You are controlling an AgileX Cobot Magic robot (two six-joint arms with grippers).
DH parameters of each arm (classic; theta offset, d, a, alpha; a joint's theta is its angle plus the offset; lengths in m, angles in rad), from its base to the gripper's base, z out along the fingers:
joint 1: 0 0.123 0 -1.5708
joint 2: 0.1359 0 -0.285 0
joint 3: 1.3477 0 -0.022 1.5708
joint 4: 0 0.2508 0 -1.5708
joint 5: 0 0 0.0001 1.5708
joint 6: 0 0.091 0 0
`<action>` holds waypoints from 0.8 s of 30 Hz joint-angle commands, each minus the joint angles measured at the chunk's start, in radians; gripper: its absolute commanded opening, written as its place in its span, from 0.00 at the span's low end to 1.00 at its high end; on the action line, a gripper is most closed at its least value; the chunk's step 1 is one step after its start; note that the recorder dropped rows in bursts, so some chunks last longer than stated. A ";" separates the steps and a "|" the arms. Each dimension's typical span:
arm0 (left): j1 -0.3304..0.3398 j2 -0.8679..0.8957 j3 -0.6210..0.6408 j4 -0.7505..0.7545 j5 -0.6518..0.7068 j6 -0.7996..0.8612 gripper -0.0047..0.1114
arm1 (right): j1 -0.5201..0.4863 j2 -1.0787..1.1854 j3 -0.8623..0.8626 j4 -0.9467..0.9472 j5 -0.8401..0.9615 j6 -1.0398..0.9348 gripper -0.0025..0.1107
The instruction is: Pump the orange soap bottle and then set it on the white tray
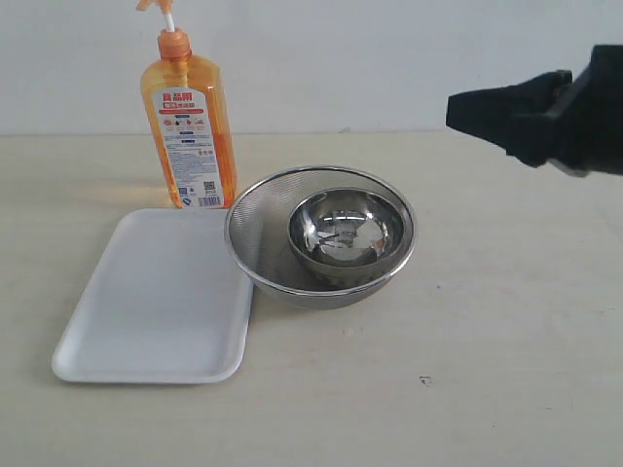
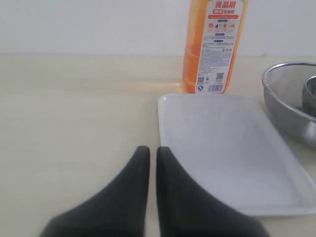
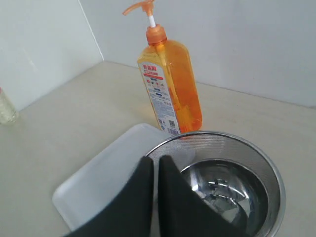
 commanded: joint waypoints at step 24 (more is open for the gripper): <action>0.004 -0.004 0.004 -0.504 -0.466 -0.201 0.08 | 0.001 -0.056 0.138 0.140 0.086 -0.194 0.02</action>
